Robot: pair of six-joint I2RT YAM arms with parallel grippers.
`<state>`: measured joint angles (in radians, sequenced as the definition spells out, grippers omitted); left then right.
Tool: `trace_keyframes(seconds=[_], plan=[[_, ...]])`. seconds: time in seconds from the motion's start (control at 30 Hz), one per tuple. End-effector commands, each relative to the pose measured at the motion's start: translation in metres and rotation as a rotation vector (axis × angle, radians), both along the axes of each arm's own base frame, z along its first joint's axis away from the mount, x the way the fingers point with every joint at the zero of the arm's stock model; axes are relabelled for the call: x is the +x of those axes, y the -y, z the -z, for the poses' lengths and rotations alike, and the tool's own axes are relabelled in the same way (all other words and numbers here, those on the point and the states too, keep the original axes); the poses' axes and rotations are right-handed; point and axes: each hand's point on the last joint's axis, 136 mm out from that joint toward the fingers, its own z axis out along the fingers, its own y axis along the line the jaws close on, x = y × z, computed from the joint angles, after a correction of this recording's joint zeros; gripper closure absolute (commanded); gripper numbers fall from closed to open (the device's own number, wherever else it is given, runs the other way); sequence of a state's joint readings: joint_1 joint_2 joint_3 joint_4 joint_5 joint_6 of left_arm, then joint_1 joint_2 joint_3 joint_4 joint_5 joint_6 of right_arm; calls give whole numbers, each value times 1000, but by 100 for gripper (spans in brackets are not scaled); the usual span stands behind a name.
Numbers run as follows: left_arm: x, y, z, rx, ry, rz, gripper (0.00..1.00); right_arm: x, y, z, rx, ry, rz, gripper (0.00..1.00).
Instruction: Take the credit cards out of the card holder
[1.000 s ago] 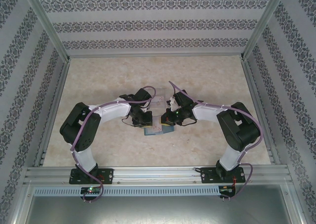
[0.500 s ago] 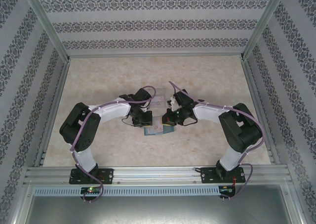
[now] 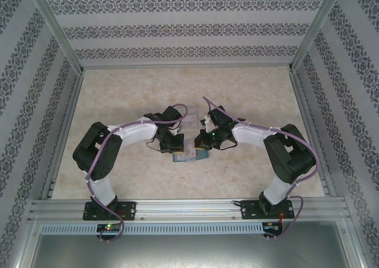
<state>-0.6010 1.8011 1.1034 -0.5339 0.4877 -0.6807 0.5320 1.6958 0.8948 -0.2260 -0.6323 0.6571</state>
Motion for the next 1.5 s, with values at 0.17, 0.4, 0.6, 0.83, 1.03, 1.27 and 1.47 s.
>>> trace_keyframes(seconds=[0.17,0.4,0.6,0.83,1.03,1.27,1.47], plan=[[-11,-12,20,90,-69,59,99,7,2,-4,-18,20,3,99],[-13,-30,29,208,-83,69,99,6,4,-4,-35,17,5,99],[-15,-34,30,228,-88,73,99,6,5,-10,-45,33,1,99],[-14,-34,29,227,-85,70,99,6,6,-21,-51,48,-2,99],[-14,-33,29,224,-84,70,99,6,8,-29,-69,63,-4,99],[-11,-33,24,224,-64,66,99,5,10,-33,-87,62,-5,99],[-7,-35,17,234,-38,58,99,5,14,-36,-113,72,-2,99]])
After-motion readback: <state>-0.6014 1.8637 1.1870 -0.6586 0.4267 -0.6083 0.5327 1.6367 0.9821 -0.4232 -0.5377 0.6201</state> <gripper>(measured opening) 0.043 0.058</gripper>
